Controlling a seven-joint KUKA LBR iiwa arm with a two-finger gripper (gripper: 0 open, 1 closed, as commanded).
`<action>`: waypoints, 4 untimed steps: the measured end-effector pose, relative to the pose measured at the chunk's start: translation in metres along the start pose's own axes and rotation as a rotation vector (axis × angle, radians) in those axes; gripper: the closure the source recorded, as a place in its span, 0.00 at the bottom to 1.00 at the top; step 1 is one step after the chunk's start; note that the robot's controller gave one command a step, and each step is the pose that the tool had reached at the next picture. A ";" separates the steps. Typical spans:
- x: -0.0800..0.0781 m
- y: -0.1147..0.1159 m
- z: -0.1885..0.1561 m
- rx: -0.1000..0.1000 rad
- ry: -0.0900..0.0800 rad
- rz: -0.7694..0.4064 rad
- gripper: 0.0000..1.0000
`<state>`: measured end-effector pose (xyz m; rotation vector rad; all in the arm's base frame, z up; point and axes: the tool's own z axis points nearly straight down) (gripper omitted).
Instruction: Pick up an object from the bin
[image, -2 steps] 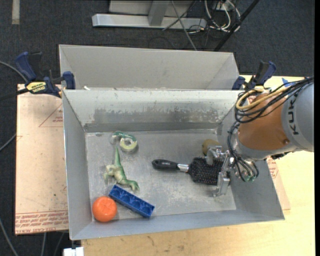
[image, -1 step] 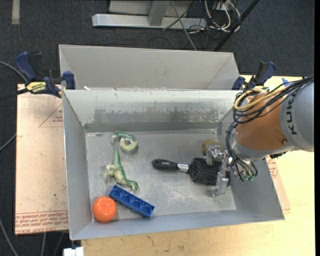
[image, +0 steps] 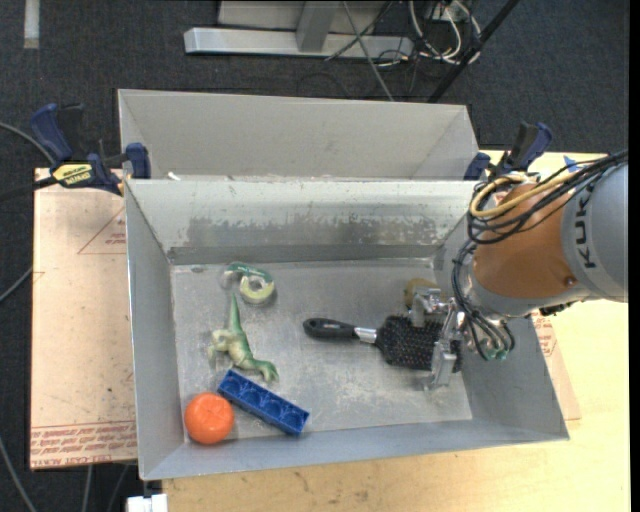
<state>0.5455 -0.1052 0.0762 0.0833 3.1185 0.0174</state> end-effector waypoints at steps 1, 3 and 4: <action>-0.001 0.002 0.001 0.003 -0.002 -0.011 0.00; -0.002 0.001 -0.002 -0.001 -0.005 -0.002 1.00; -0.002 0.001 -0.005 -0.001 -0.002 -0.002 1.00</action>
Offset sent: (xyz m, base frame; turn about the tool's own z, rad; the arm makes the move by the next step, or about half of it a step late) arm 0.0000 0.0000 0.0000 0.0000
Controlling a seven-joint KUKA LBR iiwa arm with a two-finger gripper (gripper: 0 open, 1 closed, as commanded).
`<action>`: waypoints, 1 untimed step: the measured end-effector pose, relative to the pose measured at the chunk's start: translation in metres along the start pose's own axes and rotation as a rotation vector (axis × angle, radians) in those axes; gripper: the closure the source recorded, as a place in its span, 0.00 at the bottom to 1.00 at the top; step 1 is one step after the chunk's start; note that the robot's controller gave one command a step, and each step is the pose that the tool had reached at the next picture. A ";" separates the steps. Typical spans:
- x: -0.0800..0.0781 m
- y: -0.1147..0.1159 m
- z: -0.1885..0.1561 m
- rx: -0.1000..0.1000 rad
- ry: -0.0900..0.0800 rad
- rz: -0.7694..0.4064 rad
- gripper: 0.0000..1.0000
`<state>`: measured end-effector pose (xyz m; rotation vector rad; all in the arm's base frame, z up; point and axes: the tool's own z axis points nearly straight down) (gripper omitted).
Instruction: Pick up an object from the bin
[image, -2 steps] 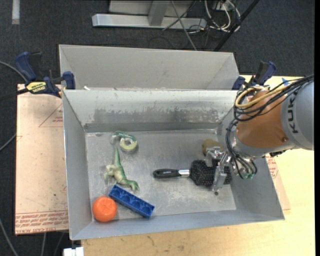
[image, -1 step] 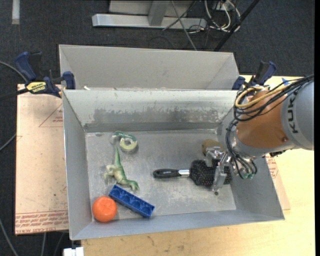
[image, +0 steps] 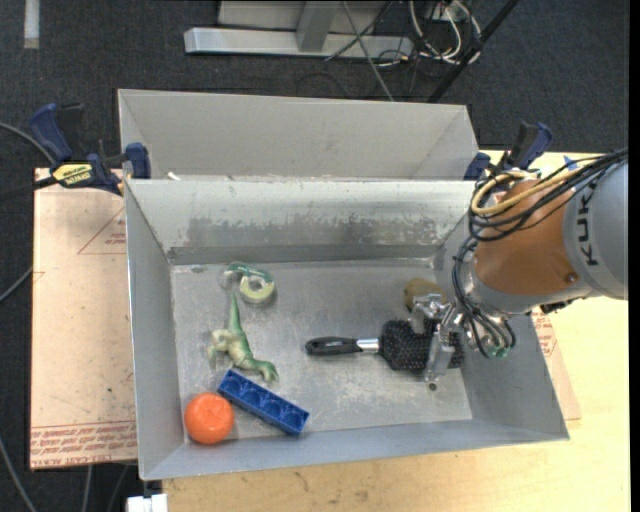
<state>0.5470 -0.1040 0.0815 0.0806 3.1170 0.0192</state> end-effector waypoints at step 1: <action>0.001 0.001 -0.020 0.003 0.012 0.000 1.00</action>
Offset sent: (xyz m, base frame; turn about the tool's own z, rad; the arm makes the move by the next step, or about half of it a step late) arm 0.0000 0.0000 0.0422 -0.0001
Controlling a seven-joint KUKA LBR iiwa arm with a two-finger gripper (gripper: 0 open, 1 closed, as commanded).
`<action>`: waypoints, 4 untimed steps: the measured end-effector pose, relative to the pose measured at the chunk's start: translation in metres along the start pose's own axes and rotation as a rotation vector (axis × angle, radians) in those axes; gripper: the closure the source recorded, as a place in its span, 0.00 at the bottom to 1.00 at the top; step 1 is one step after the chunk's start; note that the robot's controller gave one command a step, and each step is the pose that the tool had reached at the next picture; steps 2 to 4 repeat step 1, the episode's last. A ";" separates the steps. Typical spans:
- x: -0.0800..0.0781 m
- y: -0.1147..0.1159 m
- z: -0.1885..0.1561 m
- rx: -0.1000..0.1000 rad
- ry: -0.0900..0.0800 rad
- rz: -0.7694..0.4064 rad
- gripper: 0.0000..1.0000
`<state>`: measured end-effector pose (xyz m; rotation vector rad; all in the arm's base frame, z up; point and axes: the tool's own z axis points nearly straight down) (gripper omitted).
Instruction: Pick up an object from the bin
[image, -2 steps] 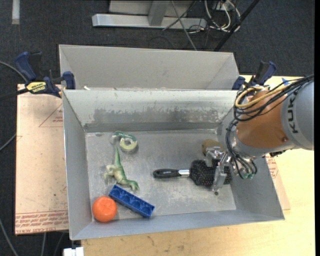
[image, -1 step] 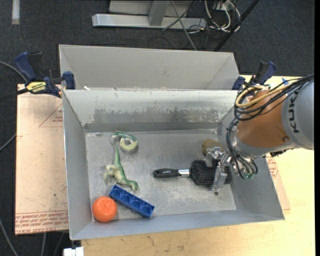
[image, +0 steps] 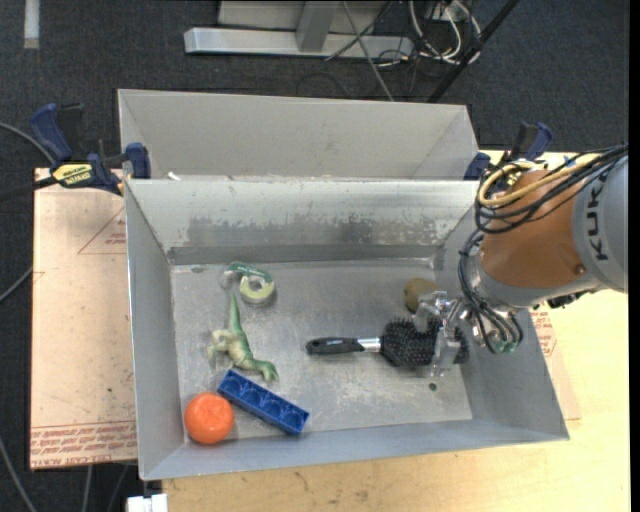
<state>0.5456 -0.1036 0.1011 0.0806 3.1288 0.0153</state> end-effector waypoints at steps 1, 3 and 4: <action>-0.003 0.000 -0.014 0.005 -0.003 -0.001 1.00; -0.003 0.000 -0.014 0.005 -0.003 -0.001 1.00; -0.003 0.000 -0.014 0.005 -0.003 -0.001 1.00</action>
Offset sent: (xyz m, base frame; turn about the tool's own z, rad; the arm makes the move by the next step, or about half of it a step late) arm -0.0002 0.0000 0.0218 -0.0001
